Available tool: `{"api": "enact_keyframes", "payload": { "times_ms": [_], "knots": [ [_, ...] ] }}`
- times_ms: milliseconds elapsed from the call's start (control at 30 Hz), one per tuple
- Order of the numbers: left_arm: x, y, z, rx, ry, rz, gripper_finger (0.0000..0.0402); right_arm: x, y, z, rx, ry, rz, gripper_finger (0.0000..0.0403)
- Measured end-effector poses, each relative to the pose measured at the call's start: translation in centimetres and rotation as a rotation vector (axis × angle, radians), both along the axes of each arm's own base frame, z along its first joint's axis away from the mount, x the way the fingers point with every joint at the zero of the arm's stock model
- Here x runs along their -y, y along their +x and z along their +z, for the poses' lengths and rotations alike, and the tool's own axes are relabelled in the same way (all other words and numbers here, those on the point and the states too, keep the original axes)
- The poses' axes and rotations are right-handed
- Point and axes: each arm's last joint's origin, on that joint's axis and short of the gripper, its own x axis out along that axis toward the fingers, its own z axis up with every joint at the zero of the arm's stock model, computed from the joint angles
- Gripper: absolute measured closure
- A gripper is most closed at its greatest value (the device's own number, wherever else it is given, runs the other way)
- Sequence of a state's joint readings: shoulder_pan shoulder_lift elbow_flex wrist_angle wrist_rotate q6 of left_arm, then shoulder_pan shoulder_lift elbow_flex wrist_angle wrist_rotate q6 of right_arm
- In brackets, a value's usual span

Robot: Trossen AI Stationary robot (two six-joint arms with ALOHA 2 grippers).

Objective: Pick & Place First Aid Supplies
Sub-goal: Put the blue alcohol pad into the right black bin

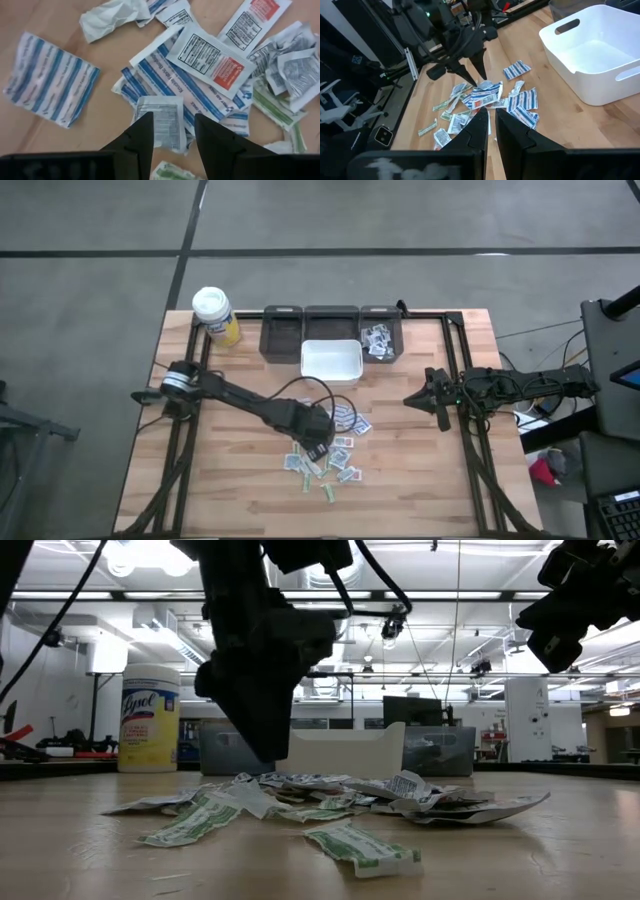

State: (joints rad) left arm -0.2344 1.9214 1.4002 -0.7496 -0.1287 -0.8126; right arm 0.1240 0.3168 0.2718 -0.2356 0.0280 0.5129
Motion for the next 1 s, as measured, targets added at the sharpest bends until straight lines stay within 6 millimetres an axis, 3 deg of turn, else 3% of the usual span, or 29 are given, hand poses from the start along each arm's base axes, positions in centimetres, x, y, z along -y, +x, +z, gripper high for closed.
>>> {"api": "enact_keyframes", "payload": {
  "times_ms": [533, 1000],
  "knots": [
    [0.0, 0.7, -2.7, -0.052, 0.018, 0.028, 0.0273, 0.0, 0.0, 0.0, 0.000, 0.000, 0.000, 0.0369],
    [-0.1, 0.6, -2.0, -0.033, 0.038, 0.013, 0.0396, 0.0, 0.0, 0.0, 0.000, 0.003, -0.001, 0.0369]
  ]
}}
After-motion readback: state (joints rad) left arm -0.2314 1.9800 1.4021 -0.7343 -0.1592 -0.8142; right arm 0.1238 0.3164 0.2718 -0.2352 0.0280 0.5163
